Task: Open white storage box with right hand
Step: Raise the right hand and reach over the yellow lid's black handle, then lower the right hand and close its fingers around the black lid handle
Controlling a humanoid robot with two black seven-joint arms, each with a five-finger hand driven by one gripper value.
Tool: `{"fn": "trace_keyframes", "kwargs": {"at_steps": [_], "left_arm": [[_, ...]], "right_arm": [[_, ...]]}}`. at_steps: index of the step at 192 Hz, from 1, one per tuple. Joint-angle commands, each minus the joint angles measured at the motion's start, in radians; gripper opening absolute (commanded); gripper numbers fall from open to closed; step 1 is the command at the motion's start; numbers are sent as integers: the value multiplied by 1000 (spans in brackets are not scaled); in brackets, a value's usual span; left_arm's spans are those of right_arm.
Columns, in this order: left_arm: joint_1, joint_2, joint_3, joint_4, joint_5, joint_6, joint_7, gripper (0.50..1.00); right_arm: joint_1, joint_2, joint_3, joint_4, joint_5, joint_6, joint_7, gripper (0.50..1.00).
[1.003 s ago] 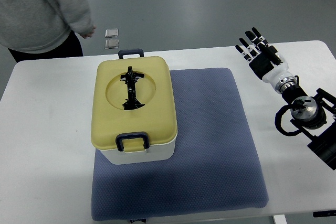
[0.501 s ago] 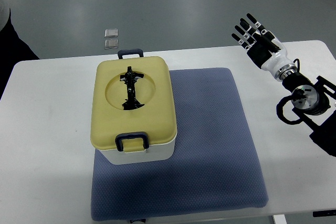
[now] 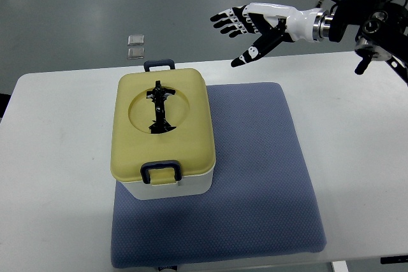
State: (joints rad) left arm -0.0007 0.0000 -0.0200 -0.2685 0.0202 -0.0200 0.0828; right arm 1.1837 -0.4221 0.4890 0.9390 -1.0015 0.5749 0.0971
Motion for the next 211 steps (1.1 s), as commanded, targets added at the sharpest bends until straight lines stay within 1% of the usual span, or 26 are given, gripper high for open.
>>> {"fn": "trace_keyframes", "kwargs": {"at_steps": [1,24,39,67,84,98,130,159,179,193,211], "left_arm": [[1,0,0,0,0,0,0,1000],[-1,0,0,0,0,0,0,1000],[-1,0,-1,0,0,0,0,1000],[-1,0,-3,0,-2,0,0,1000],[-1,0,-3,2,-2,0,0,1000],[1,0,-1,2,-2,0,0,1000],[-1,0,-1,0,-2,0,0,1000],[1,0,-1,2,-2,0,0,1000],[1,0,0,2,-2,0,0,1000],[-1,0,0,2,-2,0,0,1000],[-1,0,0,3,-3,0,0,1000]], "right_arm": [[108,11,-93,37,-143,36,6,928],[180,28,-155,127,-187,36,7,928],[214,63,-179,150,-189,36,7,928],[248,124,-185,150,-200,36,10,928],[254,158,-185,150,-220,-1,12,928],[254,177,-185,150,-255,-21,27,928],[241,189,-187,136,-345,-55,49,928],[226,200,-187,138,-351,-98,55,928],[218,201,-187,138,-351,-113,56,928],[209,201,-187,138,-350,-121,66,928],[192,201,-185,138,-350,-148,79,928]]}}
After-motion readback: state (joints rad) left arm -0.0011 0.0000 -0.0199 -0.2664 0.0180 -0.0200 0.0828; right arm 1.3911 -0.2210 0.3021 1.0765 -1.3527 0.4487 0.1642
